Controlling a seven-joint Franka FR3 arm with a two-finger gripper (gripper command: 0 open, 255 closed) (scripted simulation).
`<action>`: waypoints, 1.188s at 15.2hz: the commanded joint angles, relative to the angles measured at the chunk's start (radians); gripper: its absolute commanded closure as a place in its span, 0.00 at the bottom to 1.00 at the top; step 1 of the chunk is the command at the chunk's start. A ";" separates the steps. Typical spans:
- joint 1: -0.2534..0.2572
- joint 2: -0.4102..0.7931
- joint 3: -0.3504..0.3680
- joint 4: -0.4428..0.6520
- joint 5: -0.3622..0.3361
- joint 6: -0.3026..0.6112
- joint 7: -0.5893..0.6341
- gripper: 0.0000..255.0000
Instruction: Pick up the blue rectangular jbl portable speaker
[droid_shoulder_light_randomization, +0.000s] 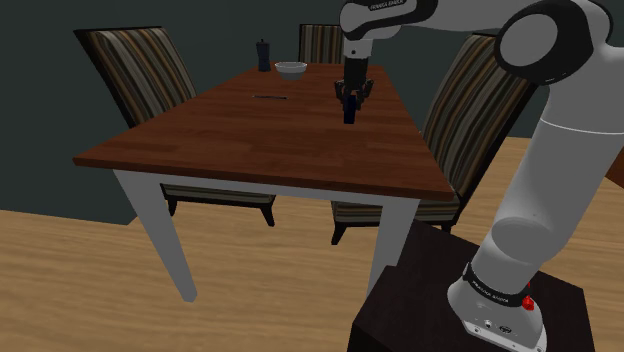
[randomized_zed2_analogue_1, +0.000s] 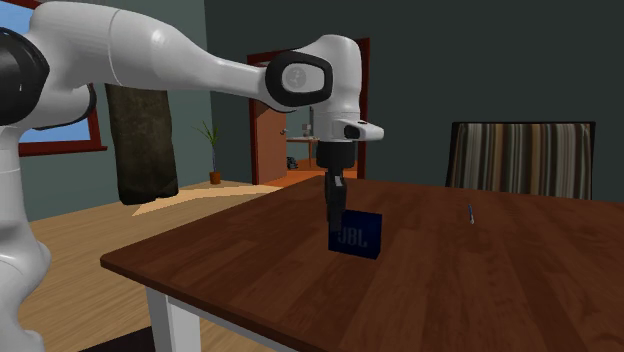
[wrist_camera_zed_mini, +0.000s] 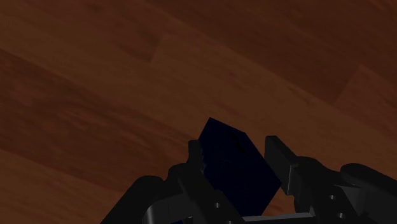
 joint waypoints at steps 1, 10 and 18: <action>0.000 0.000 0.000 0.000 0.000 0.000 0.000 1.00; -0.002 0.010 -0.002 0.093 0.001 -0.083 -0.002 1.00; -0.006 0.041 -0.003 0.243 0.006 -0.202 -0.004 1.00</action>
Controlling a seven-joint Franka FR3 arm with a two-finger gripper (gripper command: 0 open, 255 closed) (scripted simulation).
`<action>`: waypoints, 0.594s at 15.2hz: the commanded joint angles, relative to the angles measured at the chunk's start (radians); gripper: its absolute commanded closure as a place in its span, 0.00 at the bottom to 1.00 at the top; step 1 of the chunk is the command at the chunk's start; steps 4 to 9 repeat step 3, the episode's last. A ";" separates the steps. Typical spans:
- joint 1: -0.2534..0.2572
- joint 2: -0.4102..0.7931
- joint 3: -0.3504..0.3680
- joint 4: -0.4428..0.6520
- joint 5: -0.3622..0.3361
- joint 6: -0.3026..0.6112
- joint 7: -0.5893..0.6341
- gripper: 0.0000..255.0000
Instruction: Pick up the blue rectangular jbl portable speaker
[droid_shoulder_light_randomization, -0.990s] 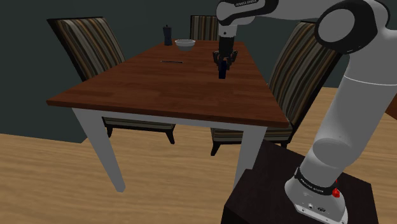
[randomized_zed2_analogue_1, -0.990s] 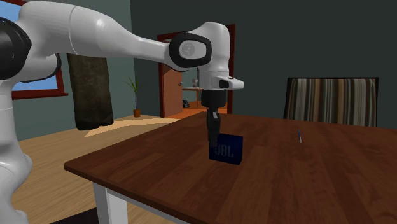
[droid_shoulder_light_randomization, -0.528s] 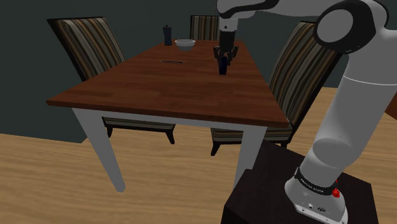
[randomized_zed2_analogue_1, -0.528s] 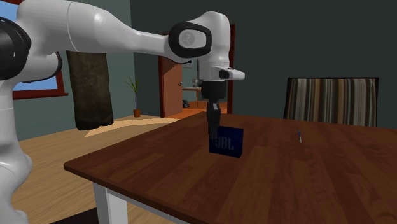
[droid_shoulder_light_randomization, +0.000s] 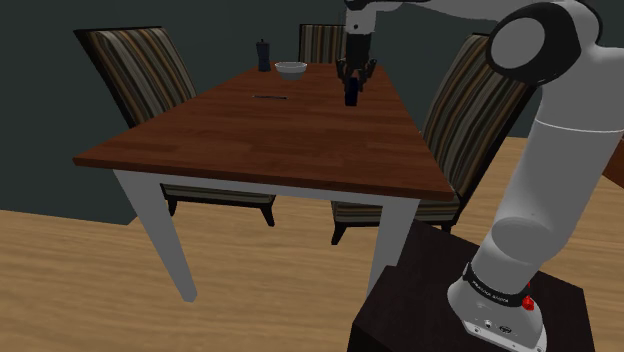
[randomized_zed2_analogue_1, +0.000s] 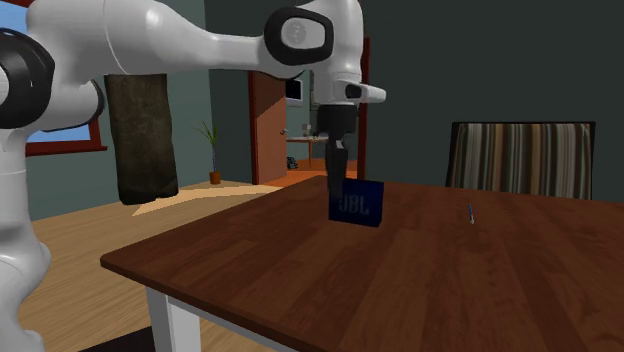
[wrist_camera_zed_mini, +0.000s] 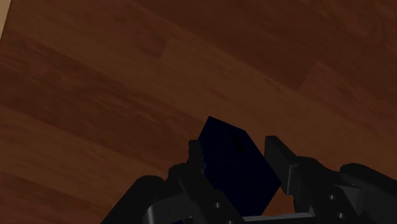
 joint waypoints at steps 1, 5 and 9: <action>-0.002 0.010 -0.001 0.046 0.002 -0.036 -0.001 1.00; -0.002 0.011 -0.001 0.049 0.002 -0.038 -0.001 1.00; -0.002 0.011 -0.001 0.049 0.002 -0.038 -0.001 1.00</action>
